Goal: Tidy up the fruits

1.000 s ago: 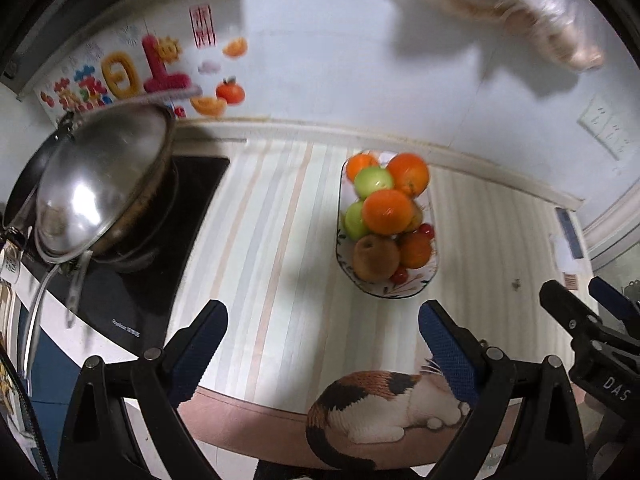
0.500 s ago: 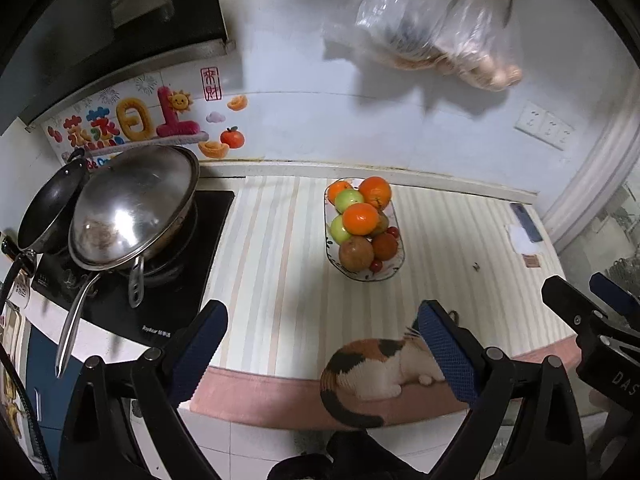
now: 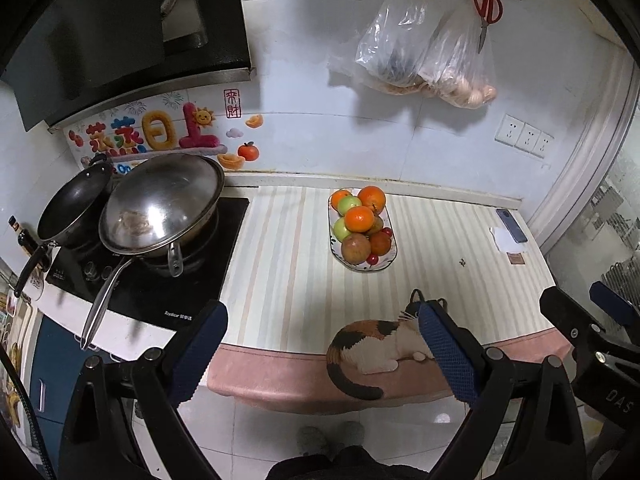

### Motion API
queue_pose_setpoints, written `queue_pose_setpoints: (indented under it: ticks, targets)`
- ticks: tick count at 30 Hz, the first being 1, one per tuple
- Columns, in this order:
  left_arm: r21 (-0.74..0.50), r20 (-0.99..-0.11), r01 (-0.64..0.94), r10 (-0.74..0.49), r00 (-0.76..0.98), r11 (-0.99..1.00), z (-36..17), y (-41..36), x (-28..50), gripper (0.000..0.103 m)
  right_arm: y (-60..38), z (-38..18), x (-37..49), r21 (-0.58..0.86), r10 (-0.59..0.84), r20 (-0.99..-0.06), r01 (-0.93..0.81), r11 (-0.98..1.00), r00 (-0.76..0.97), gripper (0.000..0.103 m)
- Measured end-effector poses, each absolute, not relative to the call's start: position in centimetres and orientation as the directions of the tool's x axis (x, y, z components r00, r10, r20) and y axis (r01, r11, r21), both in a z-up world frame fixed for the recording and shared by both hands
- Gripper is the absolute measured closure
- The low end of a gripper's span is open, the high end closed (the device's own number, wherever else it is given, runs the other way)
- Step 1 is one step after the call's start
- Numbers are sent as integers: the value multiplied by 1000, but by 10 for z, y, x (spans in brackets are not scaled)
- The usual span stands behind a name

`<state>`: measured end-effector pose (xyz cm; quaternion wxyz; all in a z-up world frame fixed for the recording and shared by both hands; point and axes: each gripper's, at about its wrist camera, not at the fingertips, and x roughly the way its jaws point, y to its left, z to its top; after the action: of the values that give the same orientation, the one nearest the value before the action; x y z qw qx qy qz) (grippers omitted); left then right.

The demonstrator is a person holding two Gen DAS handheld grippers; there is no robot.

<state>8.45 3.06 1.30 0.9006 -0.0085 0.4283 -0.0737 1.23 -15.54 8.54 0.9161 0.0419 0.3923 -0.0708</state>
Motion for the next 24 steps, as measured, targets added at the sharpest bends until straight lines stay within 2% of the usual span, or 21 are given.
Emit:
queue_pose_setpoints:
  ticks: [13, 24]
  targets:
    - [-76, -761, 130, -142, 634, 989, 14, 14, 80, 5, -177, 80, 16, 44, -75, -737, 158, 987, 672, 2]
    - [-26, -747, 64, -62, 662, 998, 1, 4, 115, 5, -195, 58, 67, 42, -74, -745, 157, 987, 662, 2]
